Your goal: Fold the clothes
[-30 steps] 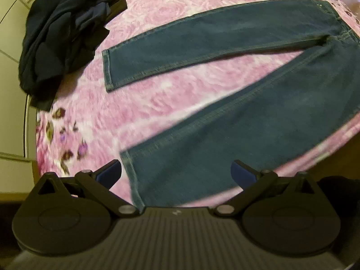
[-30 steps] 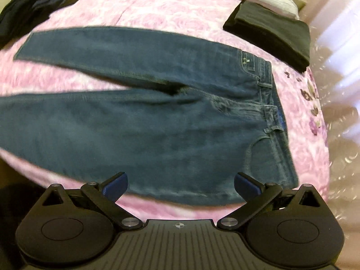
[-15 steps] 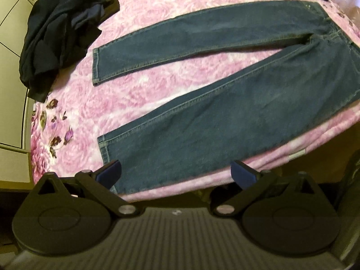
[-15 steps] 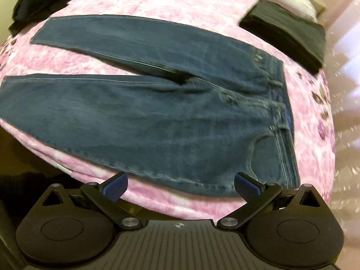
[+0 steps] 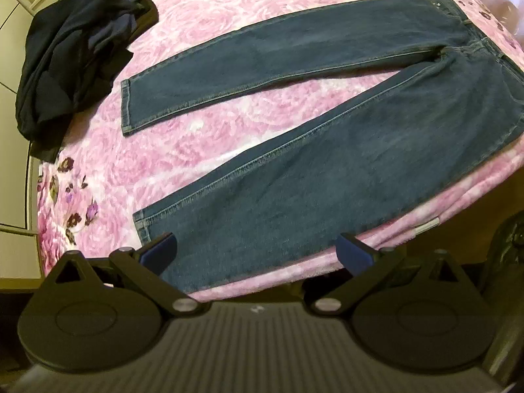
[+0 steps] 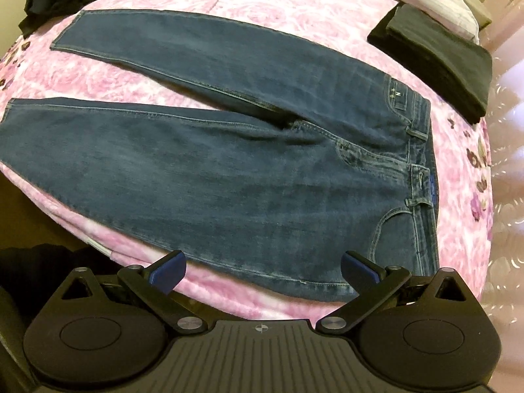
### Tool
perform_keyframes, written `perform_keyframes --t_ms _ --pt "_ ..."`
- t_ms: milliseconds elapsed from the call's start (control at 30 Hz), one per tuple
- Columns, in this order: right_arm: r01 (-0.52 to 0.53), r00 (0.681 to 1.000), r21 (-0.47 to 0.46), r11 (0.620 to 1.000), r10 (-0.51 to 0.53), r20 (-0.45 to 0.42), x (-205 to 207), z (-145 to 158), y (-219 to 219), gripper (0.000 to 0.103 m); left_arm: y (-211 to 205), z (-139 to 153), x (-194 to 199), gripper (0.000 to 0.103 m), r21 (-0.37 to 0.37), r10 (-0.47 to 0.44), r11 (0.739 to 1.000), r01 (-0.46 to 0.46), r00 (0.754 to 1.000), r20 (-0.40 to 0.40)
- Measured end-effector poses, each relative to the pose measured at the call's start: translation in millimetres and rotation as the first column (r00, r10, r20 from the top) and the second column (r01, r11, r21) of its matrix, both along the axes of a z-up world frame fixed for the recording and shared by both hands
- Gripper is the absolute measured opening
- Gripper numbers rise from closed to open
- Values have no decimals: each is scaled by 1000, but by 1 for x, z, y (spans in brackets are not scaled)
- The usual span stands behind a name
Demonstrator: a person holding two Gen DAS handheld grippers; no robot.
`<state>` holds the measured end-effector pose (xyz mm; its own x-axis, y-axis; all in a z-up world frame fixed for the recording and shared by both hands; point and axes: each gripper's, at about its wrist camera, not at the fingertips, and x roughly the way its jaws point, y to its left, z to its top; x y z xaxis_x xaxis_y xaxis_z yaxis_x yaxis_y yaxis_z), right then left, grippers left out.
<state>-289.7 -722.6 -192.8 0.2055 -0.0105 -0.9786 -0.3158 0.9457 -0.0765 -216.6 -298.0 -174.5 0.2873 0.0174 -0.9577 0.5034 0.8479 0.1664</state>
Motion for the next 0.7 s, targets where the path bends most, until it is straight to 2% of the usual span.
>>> perform_keyframes --t_ms 700 --pt "5 1000 1 1000 -5 -20 -12 -4 -4 103 -10 -6 -6 102 5 -28 1000 28 999 -23"
